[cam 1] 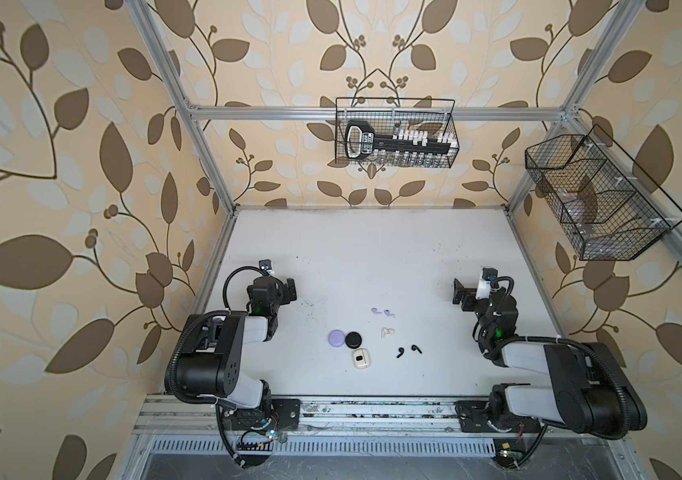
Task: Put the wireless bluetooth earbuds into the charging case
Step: 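Raise both grippers from the rest pose toward the table centre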
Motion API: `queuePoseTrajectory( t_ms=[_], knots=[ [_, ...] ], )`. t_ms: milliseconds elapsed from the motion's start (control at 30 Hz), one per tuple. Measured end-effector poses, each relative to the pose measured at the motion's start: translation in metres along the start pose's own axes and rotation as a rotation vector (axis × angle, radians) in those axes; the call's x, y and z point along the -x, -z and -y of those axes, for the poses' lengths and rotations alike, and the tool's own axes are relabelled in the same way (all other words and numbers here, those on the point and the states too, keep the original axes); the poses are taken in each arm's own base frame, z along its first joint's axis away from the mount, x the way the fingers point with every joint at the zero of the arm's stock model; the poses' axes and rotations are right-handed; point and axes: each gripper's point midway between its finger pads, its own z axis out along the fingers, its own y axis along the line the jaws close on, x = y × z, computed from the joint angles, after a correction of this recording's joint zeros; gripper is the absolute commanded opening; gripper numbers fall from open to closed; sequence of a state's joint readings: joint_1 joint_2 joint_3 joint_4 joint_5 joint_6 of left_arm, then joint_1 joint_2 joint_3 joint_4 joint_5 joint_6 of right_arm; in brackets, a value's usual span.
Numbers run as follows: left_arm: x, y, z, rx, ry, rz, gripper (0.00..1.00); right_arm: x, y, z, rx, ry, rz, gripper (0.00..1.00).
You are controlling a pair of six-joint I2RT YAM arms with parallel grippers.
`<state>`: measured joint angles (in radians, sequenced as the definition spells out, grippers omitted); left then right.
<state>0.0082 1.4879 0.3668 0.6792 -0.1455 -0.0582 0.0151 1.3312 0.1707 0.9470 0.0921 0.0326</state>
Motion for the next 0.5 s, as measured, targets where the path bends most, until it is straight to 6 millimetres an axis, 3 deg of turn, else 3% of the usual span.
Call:
queuePoseTrajectory(
  t_ms=[133,333,500],
  knots=[
    [0.009,0.009,-0.008,0.048,0.005,0.003,0.99,0.002,-0.005,-0.001,-0.002,0.01,-0.036,1.0],
    [0.058,0.037,-0.018,0.102,0.057,0.129,0.99,0.068,-0.03,-0.005,-0.06,0.022,-0.012,1.0],
    [0.097,0.052,-0.02,0.128,0.13,0.113,0.99,0.091,-0.029,0.009,-0.2,-0.086,-0.091,1.0]
  ],
)
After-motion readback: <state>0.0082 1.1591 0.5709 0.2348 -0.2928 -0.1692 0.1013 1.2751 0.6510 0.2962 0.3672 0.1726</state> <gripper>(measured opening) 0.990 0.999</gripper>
